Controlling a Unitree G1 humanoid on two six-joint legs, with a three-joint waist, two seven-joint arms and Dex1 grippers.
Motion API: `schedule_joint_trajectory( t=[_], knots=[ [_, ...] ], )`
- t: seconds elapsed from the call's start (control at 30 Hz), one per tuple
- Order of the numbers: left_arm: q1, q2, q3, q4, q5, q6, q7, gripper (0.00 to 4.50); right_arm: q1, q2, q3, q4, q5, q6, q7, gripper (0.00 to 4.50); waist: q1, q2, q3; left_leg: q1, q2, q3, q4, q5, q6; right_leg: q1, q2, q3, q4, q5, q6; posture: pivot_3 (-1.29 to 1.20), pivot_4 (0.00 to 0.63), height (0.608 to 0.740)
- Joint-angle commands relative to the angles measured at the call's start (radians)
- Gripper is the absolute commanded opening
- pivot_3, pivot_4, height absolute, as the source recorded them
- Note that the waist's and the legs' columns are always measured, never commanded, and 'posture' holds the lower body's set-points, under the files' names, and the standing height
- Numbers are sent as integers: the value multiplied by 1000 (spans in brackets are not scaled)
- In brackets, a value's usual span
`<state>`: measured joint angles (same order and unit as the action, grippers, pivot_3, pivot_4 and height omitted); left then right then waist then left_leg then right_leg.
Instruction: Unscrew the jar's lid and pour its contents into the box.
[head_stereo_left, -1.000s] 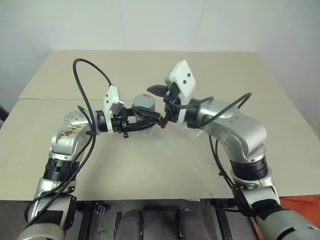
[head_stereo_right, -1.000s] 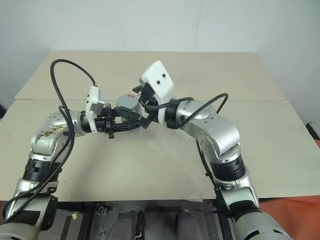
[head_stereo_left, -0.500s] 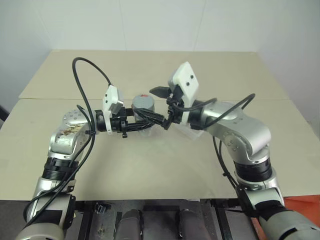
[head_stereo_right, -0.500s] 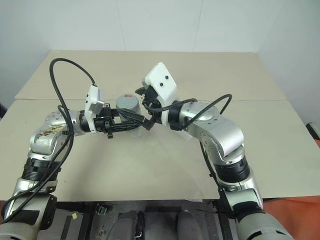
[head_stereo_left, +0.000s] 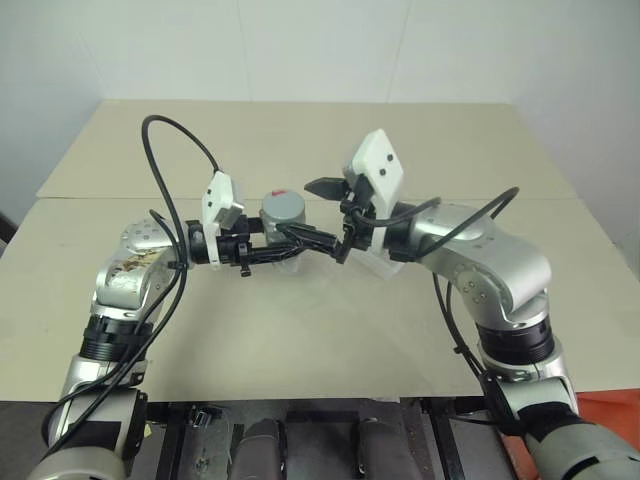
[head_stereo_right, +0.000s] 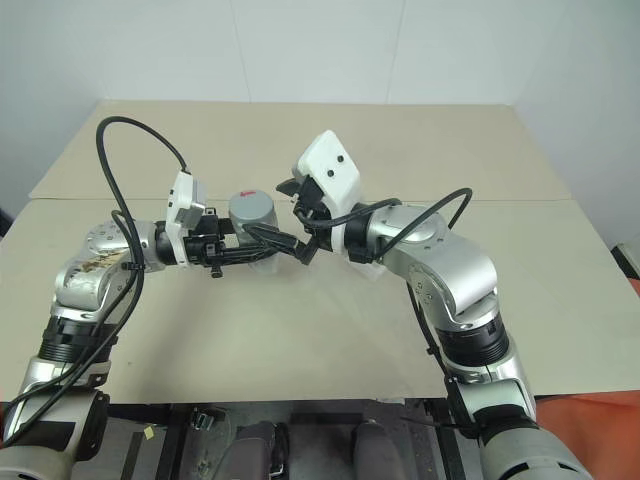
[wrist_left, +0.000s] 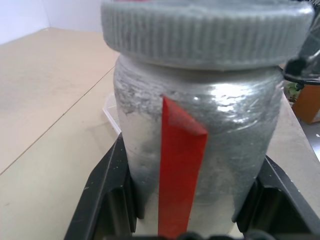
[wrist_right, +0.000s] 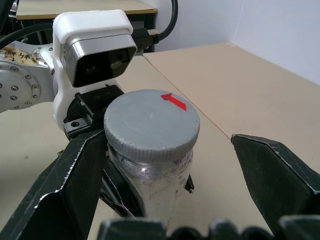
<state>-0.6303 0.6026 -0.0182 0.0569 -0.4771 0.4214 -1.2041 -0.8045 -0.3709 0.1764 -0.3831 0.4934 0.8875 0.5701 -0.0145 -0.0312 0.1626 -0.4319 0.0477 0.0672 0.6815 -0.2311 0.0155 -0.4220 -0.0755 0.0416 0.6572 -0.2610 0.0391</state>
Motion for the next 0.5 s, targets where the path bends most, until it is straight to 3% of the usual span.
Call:
schedule_joint_trajectory(
  t=[0.03, 0.5],
  knots=[
    [-4, 15, 31, -42, -26, -9, -11, 2002, 2, -18, -46, -20, -3, -20, -4, 4463, 0, 0, 0, 0, 0, 0, 0, 0, 0, 0, 0, 0, 0, 0, 0, 0, 150, 740],
    [15, 31, 44, -71, -39, -3, -15, 2002, 16, -43, -54, -22, -3, -30, 15, 4463, 1, 0, 0, 0, 0, 0, 0, 0, 0, 0, 0, 0, 0, 0, 0, 0, 150, 740]
  ],
)
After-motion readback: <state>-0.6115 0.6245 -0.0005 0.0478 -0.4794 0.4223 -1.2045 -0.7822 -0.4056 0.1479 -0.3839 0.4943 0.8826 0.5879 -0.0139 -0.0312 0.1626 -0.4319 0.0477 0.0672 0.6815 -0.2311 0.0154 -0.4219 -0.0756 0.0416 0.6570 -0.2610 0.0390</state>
